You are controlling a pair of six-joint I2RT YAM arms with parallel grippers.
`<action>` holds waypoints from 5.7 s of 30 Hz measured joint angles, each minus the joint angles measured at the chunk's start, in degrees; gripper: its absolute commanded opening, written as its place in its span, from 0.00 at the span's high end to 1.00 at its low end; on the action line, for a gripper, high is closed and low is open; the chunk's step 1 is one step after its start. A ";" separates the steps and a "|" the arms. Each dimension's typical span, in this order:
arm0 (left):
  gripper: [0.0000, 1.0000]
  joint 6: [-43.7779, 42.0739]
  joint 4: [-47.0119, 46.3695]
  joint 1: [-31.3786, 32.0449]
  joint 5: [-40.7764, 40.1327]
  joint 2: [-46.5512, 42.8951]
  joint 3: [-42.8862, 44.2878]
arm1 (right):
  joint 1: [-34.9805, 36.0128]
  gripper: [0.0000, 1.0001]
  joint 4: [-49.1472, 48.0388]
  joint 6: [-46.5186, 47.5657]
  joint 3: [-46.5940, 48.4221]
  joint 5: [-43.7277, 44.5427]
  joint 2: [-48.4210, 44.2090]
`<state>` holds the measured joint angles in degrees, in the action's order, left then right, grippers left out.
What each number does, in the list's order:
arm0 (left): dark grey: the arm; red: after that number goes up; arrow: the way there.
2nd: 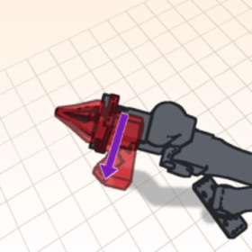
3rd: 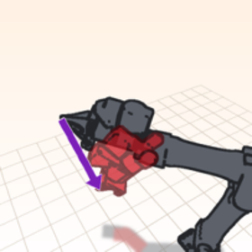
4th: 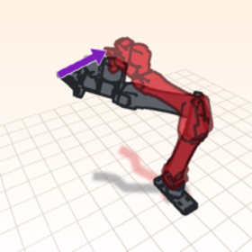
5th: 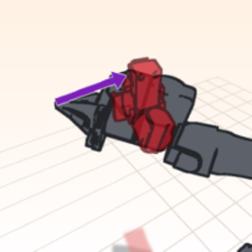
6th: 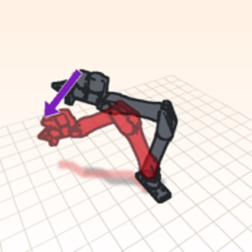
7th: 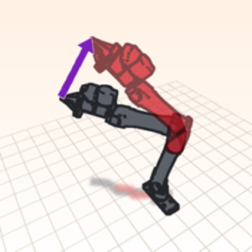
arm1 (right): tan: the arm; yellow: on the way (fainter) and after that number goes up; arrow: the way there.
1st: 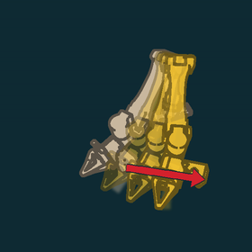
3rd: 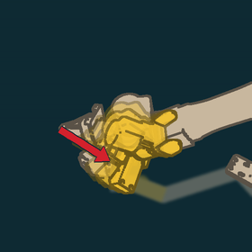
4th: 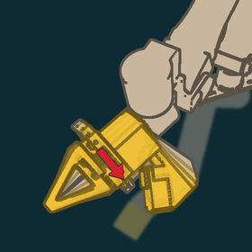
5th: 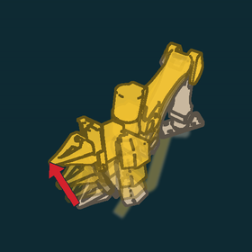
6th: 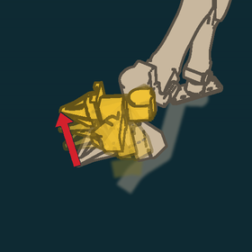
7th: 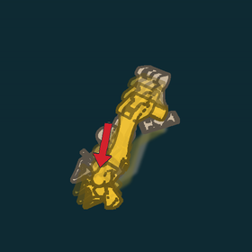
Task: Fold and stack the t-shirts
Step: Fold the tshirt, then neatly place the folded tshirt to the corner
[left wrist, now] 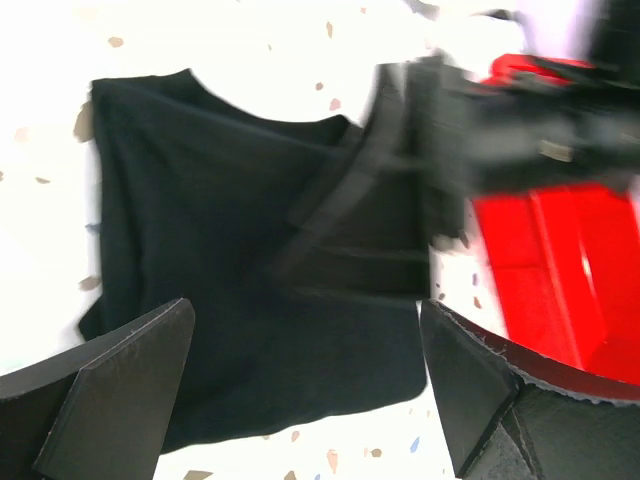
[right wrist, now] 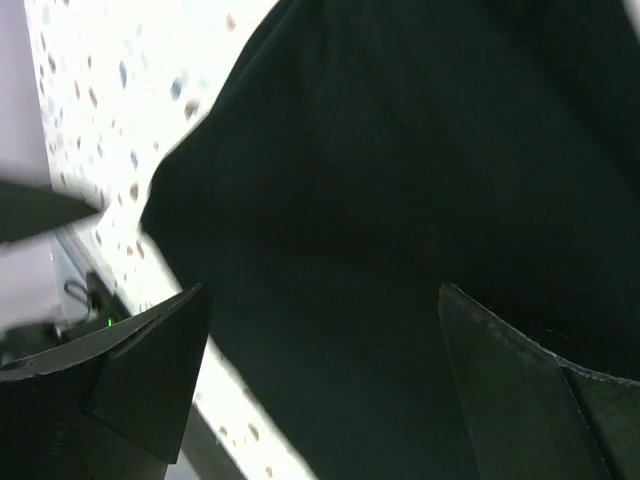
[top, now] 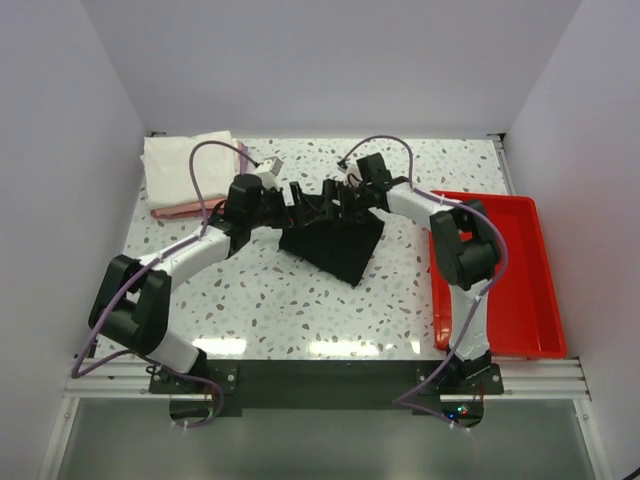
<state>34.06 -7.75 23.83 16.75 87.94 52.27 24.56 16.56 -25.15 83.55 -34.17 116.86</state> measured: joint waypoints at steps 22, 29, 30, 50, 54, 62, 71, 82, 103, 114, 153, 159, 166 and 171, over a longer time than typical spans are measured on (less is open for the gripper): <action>0.00 -1.60 -5.49 2.58 4.55 12.85 -2.60 | -2.64 0.01 -2.05 -5.35 10.19 5.18 10.29; 0.00 -1.66 -10.16 2.71 4.22 10.99 -6.73 | -3.21 0.01 -1.29 -4.63 10.60 4.44 10.43; 0.00 -1.66 -10.10 2.73 4.20 10.36 -7.26 | -3.26 0.01 -0.52 -4.04 11.32 4.39 10.64; 0.00 -1.57 -1.46 3.13 0.24 8.09 1.66 | -2.36 0.01 -6.54 -5.49 -21.70 -2.01 -19.74; 0.00 -0.70 -1.68 1.57 0.70 12.57 1.25 | -1.77 0.01 -8.90 -7.28 -29.68 -2.89 -18.71; 0.00 -0.26 -2.05 0.94 0.17 10.43 -1.60 | -2.01 0.01 -6.62 -5.57 -29.27 -1.66 -16.37; 0.00 -2.93 4.24 0.70 -7.06 1.05 1.68 | -2.14 0.01 3.91 1.29 -23.30 2.78 -23.02; 0.00 -6.62 12.15 -4.70 -11.74 11.56 10.36 | -2.12 0.01 12.87 7.80 -20.22 8.07 -37.42; 0.39 -9.25 13.51 -4.24 -6.23 24.24 17.40 | -2.12 0.01 20.04 10.73 -22.21 15.37 -45.75; 0.75 -9.16 13.68 0.28 -7.93 25.77 18.40 | -2.36 0.01 19.87 11.69 -22.64 16.90 -45.57; 1.00 -41.27 28.28 -6.75 -44.87 25.38 41.48 | -2.49 0.01 18.05 10.84 -26.34 39.43 -63.63; 1.00 -45.33 29.07 -7.85 -45.79 25.40 46.23 | -2.49 0.01 17.84 10.64 -26.64 42.38 -63.10; 1.00 -47.34 28.96 -8.61 -45.44 24.41 47.89 | -2.49 0.01 17.64 10.62 -26.69 43.98 -62.10; 1.00 -48.33 29.66 -8.70 -44.26 22.75 49.11 | -2.49 0.01 17.64 10.62 -26.69 44.22 -62.03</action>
<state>-14.26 21.91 15.14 -27.51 110.69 101.38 22.06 34.20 -14.52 56.86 10.04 54.83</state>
